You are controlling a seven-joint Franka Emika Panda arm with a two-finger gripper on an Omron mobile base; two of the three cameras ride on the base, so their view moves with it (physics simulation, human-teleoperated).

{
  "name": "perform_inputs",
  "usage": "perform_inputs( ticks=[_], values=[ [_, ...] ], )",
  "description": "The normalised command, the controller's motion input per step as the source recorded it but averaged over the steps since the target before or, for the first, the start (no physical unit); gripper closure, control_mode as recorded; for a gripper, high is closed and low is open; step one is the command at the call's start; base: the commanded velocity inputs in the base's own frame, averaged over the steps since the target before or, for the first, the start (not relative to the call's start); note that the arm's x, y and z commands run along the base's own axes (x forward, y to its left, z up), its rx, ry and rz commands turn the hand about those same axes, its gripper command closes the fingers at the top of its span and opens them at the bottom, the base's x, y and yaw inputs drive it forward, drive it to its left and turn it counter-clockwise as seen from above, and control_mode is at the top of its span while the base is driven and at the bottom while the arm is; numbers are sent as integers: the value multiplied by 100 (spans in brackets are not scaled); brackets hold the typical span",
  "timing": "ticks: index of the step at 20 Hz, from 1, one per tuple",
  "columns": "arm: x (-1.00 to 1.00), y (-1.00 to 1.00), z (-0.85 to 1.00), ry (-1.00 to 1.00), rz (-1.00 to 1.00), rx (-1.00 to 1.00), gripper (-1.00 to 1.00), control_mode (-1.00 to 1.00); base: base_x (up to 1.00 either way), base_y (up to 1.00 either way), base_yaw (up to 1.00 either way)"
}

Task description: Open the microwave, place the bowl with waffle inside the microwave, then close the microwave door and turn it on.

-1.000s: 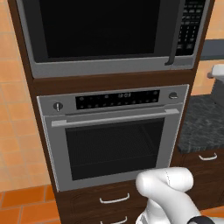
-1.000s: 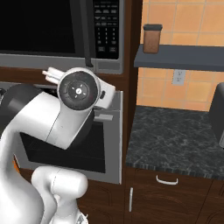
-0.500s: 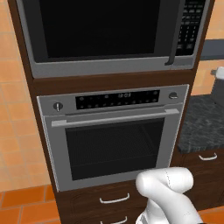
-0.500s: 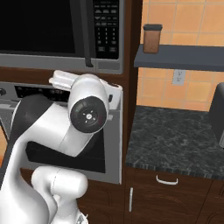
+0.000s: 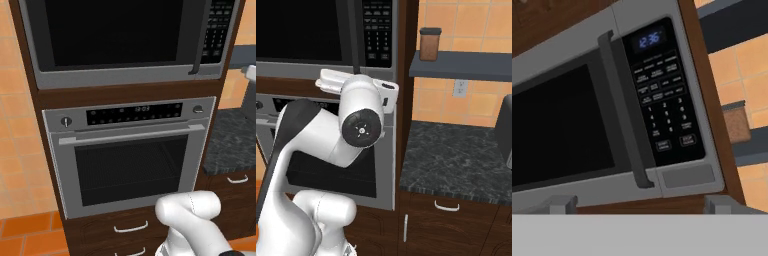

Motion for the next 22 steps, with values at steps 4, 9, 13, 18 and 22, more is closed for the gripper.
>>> perform_inputs(
  ticks=[4,9,13,18,22],
  values=[
    [47,-7,-7,0,0,0,-100,-100,0,0,0],
    [55,-8,0,0,0,0,-100,-100,0,0,0],
    [24,-21,-3,0,-14,0,-100,-100,0,0,0],
    [29,-2,0,1,-29,0,-100,-100,0,0,0],
    [39,0,0,4,-22,0,-100,-100,0,0,0]
  ],
)
